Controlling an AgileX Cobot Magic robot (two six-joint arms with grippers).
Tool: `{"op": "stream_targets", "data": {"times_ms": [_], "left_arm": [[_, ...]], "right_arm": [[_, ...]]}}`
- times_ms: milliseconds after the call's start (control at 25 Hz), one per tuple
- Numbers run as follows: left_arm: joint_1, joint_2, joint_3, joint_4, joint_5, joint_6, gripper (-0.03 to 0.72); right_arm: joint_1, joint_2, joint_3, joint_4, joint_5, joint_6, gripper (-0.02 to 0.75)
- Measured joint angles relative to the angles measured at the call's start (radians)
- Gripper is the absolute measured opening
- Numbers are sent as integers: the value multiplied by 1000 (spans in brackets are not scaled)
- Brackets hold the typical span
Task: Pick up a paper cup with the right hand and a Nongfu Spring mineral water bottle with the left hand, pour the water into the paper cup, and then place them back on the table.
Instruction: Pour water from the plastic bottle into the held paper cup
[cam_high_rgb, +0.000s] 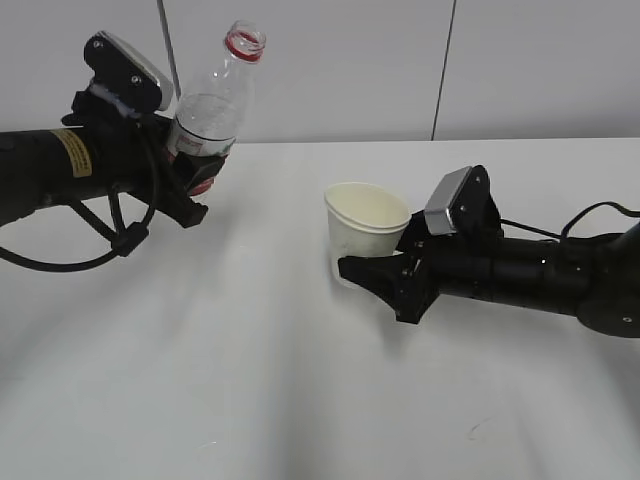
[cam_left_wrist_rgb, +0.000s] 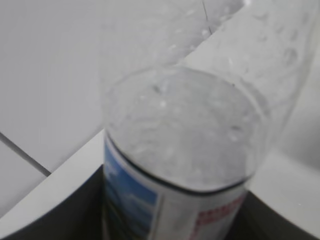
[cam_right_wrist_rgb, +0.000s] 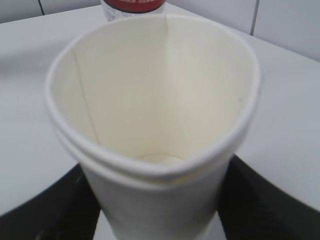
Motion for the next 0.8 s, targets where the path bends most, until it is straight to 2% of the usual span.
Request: {"op": "stream_targets", "data": {"times_ms": [240,400,800], "left_arm": [[0,0,-33,63,63,3,377],[0,0,-59,120,121,15,377],[0,0,-87,253,211,23,374]], "right_arm": [[62,0,-68,21,69,67,485],[102,0,-144,-14,171,117,485],[111,0,-189,-10,221,137,485]]}}
